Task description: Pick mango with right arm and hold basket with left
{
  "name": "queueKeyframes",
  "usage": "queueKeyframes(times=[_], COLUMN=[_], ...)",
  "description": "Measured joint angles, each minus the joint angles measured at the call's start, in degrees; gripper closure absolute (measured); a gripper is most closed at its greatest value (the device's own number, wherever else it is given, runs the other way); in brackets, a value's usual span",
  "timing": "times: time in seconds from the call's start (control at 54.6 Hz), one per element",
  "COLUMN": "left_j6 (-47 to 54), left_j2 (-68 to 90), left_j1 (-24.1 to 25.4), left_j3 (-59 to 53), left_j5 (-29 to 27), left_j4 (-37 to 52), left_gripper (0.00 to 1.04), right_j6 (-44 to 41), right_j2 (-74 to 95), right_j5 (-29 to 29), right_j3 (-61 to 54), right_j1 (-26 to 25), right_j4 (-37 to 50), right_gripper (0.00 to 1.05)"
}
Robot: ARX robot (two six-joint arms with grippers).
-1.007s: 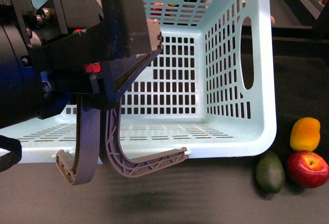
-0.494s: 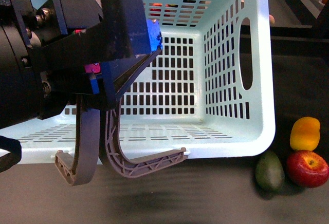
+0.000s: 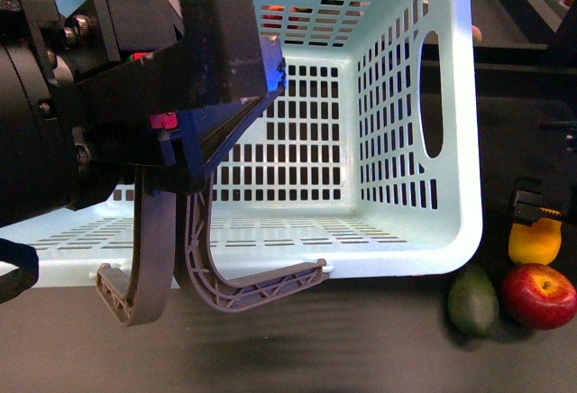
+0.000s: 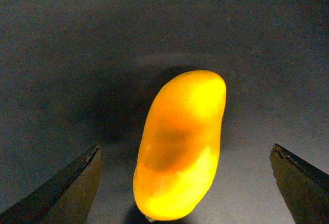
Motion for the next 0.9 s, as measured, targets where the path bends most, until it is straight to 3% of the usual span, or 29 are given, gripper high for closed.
queueKeyframes(times=[0.714, 0.897], left_j6=[0.0, 0.0], left_j2=[0.0, 0.0], left_j1=[0.0, 0.0], left_j3=[0.0, 0.0], left_j5=[0.0, 0.0], left_j4=[0.0, 0.0], left_gripper=[0.97, 0.97], right_j6=[0.8, 1.0], right_j2=[11.6, 11.6], right_j5=[0.5, 0.8], right_j3=[9.7, 9.7], right_j1=[-0.6, -0.7], right_j4=[-3.5, -3.3], right_gripper=[0.08, 0.3])
